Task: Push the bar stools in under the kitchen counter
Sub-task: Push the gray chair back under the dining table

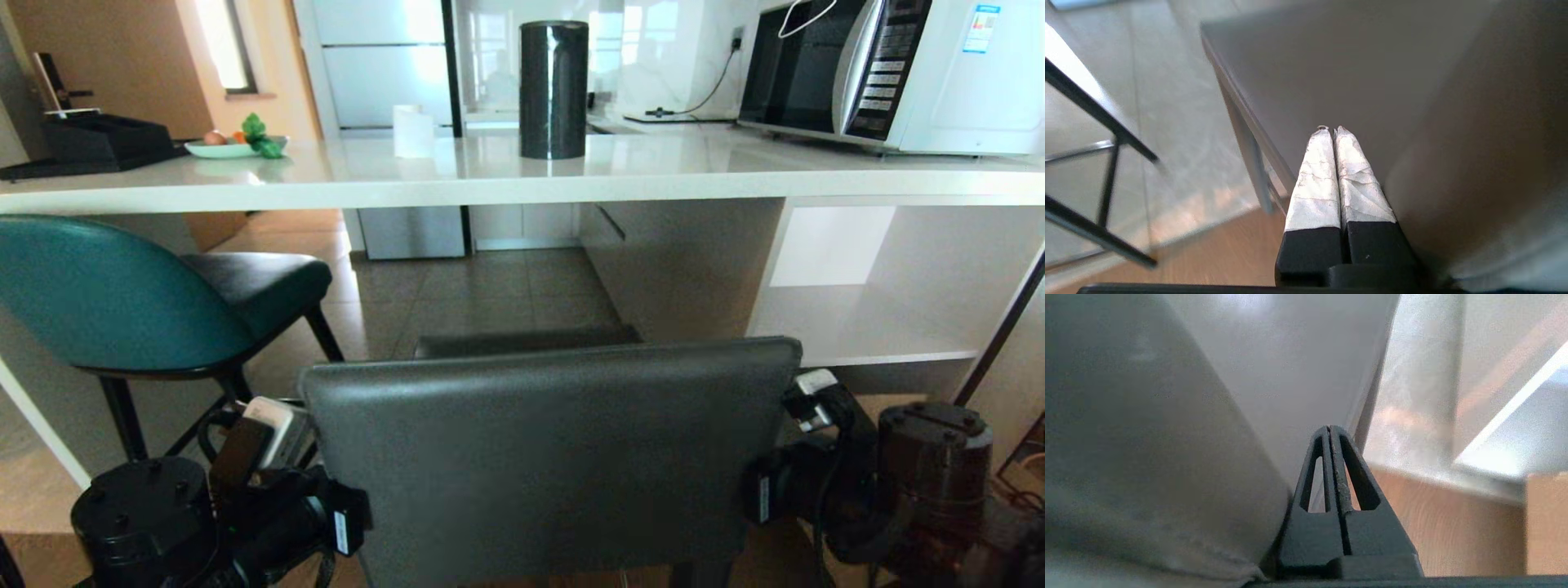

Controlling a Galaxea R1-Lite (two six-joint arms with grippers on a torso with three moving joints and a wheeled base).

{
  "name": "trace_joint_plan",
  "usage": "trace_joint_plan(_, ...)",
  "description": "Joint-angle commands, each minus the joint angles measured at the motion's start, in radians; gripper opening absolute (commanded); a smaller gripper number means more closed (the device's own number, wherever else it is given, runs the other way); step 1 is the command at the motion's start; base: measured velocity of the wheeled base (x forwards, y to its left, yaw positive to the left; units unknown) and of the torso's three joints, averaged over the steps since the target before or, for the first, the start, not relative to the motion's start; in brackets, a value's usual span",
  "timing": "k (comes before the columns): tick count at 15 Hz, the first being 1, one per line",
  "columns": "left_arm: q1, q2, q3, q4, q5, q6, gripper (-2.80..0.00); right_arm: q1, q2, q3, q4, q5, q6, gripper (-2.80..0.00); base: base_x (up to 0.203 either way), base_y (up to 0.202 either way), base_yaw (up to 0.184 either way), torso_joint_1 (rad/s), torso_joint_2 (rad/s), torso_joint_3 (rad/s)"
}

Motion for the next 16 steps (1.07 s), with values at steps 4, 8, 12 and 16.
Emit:
trace_joint_plan(4, 0.080, 0.166, -0.028, 0.010, -0.019, 0.003, -2.80, 0.058, 0.007, -0.046, -0.018, -0.002, 0.001, -2.80, 0.000, 0.000, 0.000, 0.000, 0.00, 0.000)
trace_joint_plan(8, 0.097, 0.220, -0.120, 0.010, -0.018, 0.002, -2.80, 0.036, -0.068, 0.024, -0.018, 0.005, 0.003, -2.80, 0.000, 0.000, 0.000, 0.000, 0.00, 0.000)
trace_joint_plan(12, 0.175, 0.281, -0.212, 0.010, -0.015, 0.013, -2.80, 0.108, -0.124, 0.070, -0.018, 0.009, 0.000, -2.80, 0.000, 0.000, 0.000, 0.000, 0.00, 0.000)
trace_joint_plan(16, 0.237, 0.327, -0.274, 0.010, -0.017, 0.040, -2.80, 0.112, -0.077, 0.037, -0.017, 0.006, 0.001, -2.80, 0.000, 0.000, 0.000, 0.015, 0.01, -0.008)
